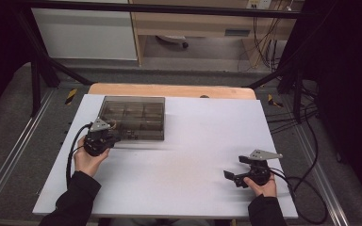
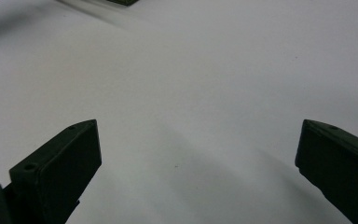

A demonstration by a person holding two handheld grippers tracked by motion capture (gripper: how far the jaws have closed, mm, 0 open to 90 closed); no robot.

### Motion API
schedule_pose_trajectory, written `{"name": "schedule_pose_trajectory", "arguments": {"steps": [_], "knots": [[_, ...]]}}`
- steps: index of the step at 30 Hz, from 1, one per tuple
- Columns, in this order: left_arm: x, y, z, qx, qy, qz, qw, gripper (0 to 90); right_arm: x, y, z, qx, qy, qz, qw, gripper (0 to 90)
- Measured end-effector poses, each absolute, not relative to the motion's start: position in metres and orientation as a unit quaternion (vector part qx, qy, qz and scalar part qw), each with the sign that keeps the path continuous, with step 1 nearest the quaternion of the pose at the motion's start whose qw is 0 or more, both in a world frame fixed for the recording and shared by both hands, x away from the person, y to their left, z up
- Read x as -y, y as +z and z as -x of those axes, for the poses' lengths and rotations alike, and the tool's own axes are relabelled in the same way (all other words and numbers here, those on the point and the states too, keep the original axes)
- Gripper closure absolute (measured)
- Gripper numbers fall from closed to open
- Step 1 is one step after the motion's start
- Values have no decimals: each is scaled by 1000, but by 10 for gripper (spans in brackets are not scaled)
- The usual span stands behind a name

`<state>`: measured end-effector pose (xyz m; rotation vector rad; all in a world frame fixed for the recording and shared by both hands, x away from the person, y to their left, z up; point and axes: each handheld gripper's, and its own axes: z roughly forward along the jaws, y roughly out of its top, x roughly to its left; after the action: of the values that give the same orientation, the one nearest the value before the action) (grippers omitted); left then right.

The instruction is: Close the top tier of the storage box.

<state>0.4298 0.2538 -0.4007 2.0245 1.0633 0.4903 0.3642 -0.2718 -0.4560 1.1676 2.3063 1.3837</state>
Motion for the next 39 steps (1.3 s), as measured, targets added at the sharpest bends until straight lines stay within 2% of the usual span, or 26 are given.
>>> {"name": "schedule_pose_trajectory", "arguments": {"steps": [39], "knots": [[-255, -407, -442, -424, 227, -776, 408, 900, 272, -456, -364, -782, 470, -397, 104, 6]]}}
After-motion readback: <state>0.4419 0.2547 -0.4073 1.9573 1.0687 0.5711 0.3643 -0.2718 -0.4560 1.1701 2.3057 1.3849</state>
